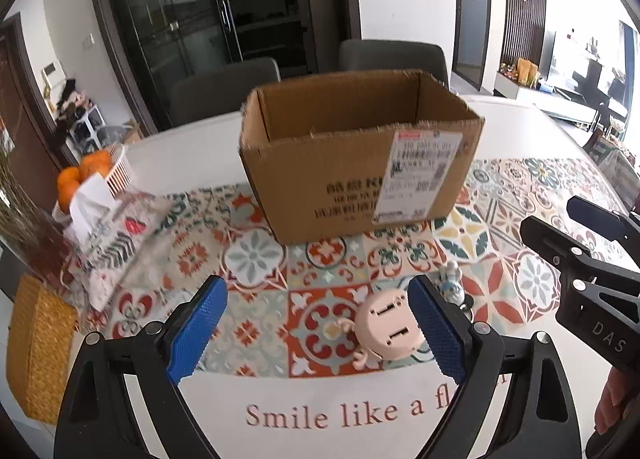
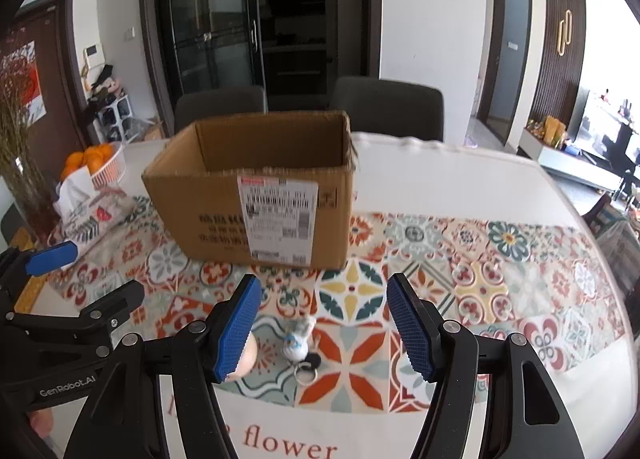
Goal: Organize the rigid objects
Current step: 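Withdraw both grippers toward the pink round device and figurine, then grasp the pink round device with the left gripper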
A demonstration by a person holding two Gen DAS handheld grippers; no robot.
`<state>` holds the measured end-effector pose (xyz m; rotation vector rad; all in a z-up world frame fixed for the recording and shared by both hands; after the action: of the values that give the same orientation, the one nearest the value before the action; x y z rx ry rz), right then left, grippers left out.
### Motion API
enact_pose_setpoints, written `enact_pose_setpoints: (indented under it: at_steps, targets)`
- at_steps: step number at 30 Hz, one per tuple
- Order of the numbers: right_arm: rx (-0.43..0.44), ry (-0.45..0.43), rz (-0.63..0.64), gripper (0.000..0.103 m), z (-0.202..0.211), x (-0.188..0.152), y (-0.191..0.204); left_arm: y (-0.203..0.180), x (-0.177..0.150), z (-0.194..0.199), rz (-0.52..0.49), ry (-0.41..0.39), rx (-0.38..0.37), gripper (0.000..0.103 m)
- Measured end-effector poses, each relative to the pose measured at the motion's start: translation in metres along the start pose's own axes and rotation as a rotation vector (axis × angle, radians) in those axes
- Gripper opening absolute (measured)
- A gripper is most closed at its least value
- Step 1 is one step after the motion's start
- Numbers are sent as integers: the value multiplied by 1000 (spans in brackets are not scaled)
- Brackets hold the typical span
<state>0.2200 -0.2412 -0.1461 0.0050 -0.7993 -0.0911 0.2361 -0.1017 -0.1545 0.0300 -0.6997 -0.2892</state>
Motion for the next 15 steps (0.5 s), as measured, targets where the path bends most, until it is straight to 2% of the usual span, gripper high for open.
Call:
enact_pose_setpoints:
  at_steps: [6,15]
  targets:
    - [22,37,-1,66,-9,-18,-6,-12,-16,-13,27,43,-16,93]
    - [31,88,5,66,-23,-37,-18,-34,-35,-43,52,159,-72,92]
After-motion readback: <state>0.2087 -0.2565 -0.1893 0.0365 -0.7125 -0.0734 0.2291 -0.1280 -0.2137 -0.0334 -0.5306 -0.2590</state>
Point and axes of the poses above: each gripper's, at about its wrist camera, not at the fingertips, and z roughly against the way its jaws point, y to its left, x to its top, the point moved 5 cm from there along -z, roughly the way its jaws point, and after that the axes turned 2 degrees about -z, right-handed, at the moved point
